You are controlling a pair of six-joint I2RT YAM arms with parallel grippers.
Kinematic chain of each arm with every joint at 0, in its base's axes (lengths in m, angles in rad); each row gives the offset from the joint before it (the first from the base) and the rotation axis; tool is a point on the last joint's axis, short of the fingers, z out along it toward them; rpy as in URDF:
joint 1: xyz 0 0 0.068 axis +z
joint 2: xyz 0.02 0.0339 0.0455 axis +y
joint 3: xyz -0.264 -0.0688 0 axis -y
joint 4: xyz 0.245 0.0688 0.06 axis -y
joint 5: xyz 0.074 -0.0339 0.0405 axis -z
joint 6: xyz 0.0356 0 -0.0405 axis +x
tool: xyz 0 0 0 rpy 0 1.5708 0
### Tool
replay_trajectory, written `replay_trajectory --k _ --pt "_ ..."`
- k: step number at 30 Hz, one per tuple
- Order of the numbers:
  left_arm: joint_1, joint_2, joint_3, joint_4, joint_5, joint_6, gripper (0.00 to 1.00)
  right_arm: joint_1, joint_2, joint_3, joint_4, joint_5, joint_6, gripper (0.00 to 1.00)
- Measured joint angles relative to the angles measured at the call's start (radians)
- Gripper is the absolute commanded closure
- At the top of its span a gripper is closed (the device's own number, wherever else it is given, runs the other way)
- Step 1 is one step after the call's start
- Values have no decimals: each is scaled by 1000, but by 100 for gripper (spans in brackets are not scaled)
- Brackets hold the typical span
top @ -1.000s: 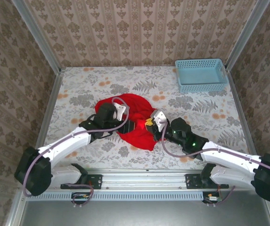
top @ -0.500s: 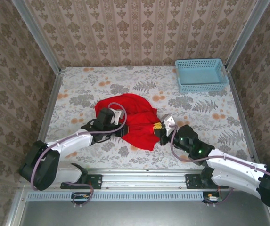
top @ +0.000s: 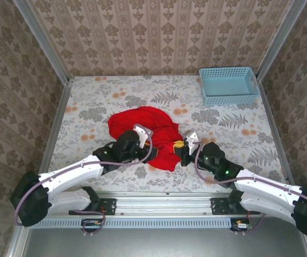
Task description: Fold the inside-out t-shirt
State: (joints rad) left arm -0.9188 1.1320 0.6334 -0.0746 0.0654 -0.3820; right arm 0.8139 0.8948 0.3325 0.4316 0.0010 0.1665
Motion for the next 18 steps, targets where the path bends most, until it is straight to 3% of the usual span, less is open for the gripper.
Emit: replay_trajectory --k 5,11,18 --pt "-9 58 16 -1 -28 13 44 2 0 0 0 -10 5 100" --pt "34 112 57 -4 -52 14 65 3 0 0 -1 -27 7 100" --pt "97 222 140 11 -55 9 73 10 0 0 -1 -33 21 100"
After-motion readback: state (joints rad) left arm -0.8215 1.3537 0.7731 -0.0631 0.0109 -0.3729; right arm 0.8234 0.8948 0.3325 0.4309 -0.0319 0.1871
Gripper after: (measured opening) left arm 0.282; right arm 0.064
